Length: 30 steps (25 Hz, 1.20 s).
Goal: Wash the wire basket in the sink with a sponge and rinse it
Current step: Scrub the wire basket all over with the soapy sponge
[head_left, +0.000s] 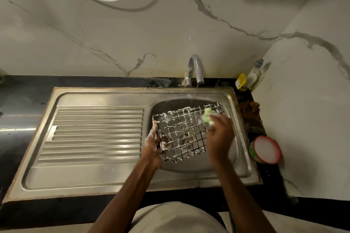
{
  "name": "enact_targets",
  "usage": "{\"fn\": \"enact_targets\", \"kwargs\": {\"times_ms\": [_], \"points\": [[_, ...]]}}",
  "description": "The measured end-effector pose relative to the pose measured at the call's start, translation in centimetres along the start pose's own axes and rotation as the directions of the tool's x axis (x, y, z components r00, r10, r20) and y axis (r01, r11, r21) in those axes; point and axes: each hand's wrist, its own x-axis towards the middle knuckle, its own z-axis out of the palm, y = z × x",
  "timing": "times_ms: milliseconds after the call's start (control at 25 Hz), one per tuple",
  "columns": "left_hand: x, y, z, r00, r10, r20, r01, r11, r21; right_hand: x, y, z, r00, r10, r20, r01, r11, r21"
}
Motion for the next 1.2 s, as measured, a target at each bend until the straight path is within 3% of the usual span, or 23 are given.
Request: {"fn": "enact_targets", "kwargs": {"times_ms": [120, 160, 200, 280, 360, 440, 520, 560, 600, 680, 760, 880, 960, 1000, 1040, 1120, 1200], "points": [[-0.1, 0.0, 0.3, 1.000, 0.024, -0.014, -0.024, 1.000, 0.000, -4.1, -3.1, -0.5, 0.911, -0.376, 0.171, 0.367, 0.926, 0.085], [-0.1, 0.1, 0.2, 1.000, 0.023, -0.011, -0.023, 1.000, -0.004, -3.6, -2.4, -0.8, 0.894, -0.400, 0.203, 0.390, 0.916, 0.089], [-0.1, 0.0, 0.0, 1.000, 0.014, 0.001, -0.014, 1.000, -0.016, -2.5, -0.9, -0.7, 0.921, -0.342, 0.187, 0.338, 0.940, 0.051], [-0.3, 0.0, -0.3, 1.000, 0.002, 0.020, -0.001, 0.999, -0.033, 0.2, 2.1, -0.7, 0.993, -0.071, 0.097, 0.077, 0.995, -0.059], [-0.3, 0.0, -0.1, 0.999, 0.019, -0.026, -0.020, 0.999, -0.027, 0.3, 2.2, -0.4, 0.998, 0.041, 0.039, -0.039, 0.998, -0.059], [-0.3, 0.1, 0.4, 0.998, 0.048, -0.032, -0.047, 0.999, 0.014, -2.6, -1.3, -0.1, 0.985, -0.138, 0.106, 0.137, 0.990, 0.016], [0.2, -0.1, 0.3, 0.997, 0.063, -0.045, -0.062, 0.998, 0.034, -5.2, -3.5, -0.9, 0.889, -0.397, 0.226, 0.388, 0.918, 0.088], [-0.1, 0.0, 0.4, 0.997, 0.061, -0.057, -0.060, 0.998, 0.017, -4.9, -3.2, -1.3, 0.857, -0.445, 0.260, 0.436, 0.895, 0.092], [0.1, 0.0, 0.1, 0.997, 0.059, -0.045, -0.059, 0.998, -0.005, -4.0, -2.0, -1.4, 0.873, -0.422, 0.243, 0.419, 0.906, 0.065], [0.0, 0.1, -0.1, 0.999, 0.043, -0.012, -0.043, 0.999, -0.014, -1.2, 1.0, -1.2, 0.970, -0.198, 0.141, 0.206, 0.978, -0.039], [-0.2, 0.2, 0.0, 1.000, 0.026, -0.007, -0.027, 0.999, -0.032, -0.1, 2.4, -1.0, 0.998, -0.019, 0.064, 0.025, 0.995, -0.098], [-0.4, 0.3, 0.4, 0.997, 0.061, -0.038, -0.062, 0.998, -0.011, -4.0, -1.5, -0.5, 0.973, -0.197, 0.123, 0.202, 0.979, -0.024], [-0.6, 0.5, 0.6, 0.997, 0.070, -0.045, -0.069, 0.998, 0.006, -6.0, -2.7, -1.3, 0.877, -0.410, 0.250, 0.412, 0.910, 0.047], [-0.6, 0.6, 0.5, 0.997, 0.069, -0.038, -0.070, 0.998, -0.004, -5.4, -2.1, -1.7, 0.848, -0.449, 0.279, 0.453, 0.890, 0.057], [-0.8, 0.8, 0.7, 0.998, 0.059, -0.028, -0.059, 0.998, -0.014, -4.2, -0.8, -1.7, 0.872, -0.418, 0.257, 0.424, 0.905, 0.034], [-0.7, 0.7, 0.4, 0.997, 0.070, -0.026, -0.071, 0.997, -0.032, -1.3, 2.3, -1.8, 0.972, -0.178, 0.153, 0.188, 0.980, -0.057], [-0.9, 0.7, 0.5, 0.997, 0.074, -0.020, -0.075, 0.996, -0.039, -0.1, 3.4, -1.6, 0.999, 0.016, 0.050, -0.012, 0.997, -0.076]]}}
